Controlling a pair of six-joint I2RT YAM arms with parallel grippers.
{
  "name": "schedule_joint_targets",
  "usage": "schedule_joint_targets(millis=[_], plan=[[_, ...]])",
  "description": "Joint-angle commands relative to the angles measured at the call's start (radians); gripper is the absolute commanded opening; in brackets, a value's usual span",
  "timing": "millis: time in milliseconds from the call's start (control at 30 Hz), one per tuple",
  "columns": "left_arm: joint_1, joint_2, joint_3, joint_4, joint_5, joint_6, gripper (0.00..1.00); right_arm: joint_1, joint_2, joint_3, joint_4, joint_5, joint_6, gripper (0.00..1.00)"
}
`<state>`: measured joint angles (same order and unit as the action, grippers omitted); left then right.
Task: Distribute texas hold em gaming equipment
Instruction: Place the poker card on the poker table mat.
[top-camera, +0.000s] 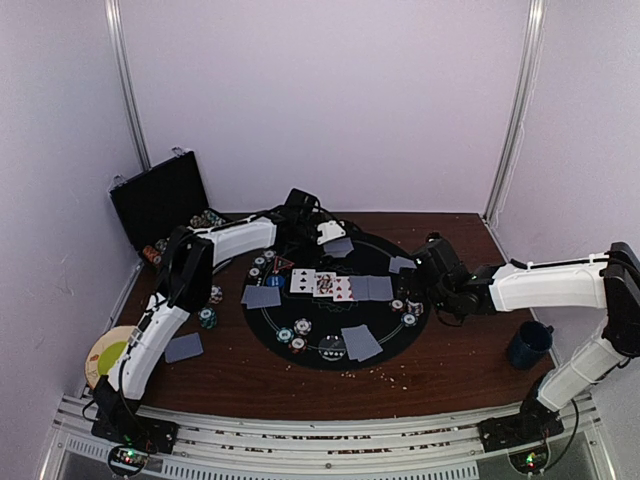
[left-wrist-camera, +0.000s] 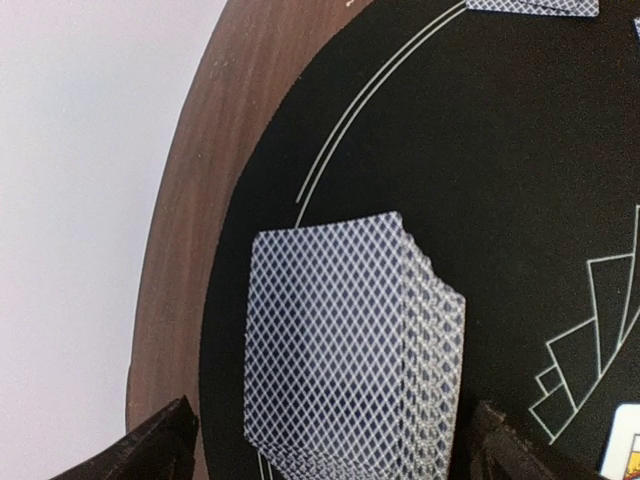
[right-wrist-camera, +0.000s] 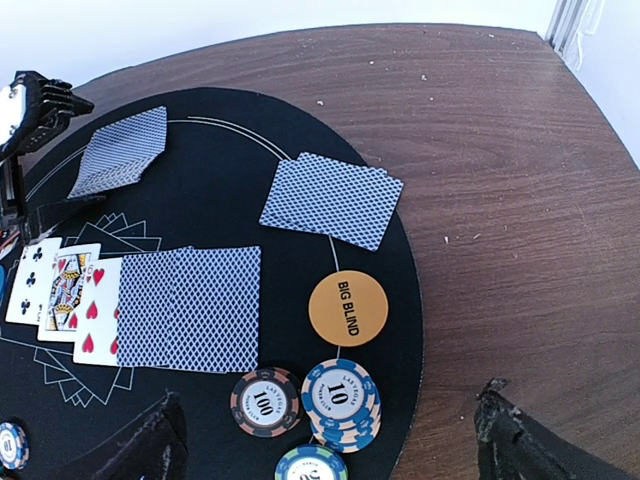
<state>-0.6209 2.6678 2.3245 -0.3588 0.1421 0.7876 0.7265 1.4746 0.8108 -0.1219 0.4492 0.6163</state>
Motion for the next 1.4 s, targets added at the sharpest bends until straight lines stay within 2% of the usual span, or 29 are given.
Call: schedule_joint_targets(millis=[0, 333, 633, 867, 1033, 1167, 1367], plan=[[-0.013, -0.061, -0.054, -0.071, -0.001, -0.012, 0.98, -0.005, -0.028, -0.013, 0.011, 0.005, 0.001, 0.99], [-0.015, -0.124, -0.086, -0.086, -0.036, -0.007, 0.98, -0.006, -0.033, -0.017, 0.011, 0.004, 0.002, 0.99], [-0.015, -0.223, -0.111, -0.031, -0.105, -0.078, 0.98, -0.004, -0.032, -0.013, 0.006, 0.019, -0.002, 0.99], [-0.013, -0.426, -0.186, -0.075, -0.155, -0.171, 0.98, -0.005, -0.065, 0.013, -0.044, 0.026, -0.004, 1.00], [0.032, -0.727, -0.489, -0.038, -0.164, -0.310, 0.98, -0.006, -0.197, 0.028, -0.153, 0.114, 0.005, 1.00], [0.141, -0.974, -0.772, 0.024, -0.084, -0.419, 0.98, -0.007, -0.285, 0.033, -0.242, 0.170, -0.010, 1.00], [0.303, -1.322, -1.191, 0.119, -0.062, -0.482, 0.98, -0.001, -0.393, -0.022, -0.311, 0.115, -0.024, 1.00]])
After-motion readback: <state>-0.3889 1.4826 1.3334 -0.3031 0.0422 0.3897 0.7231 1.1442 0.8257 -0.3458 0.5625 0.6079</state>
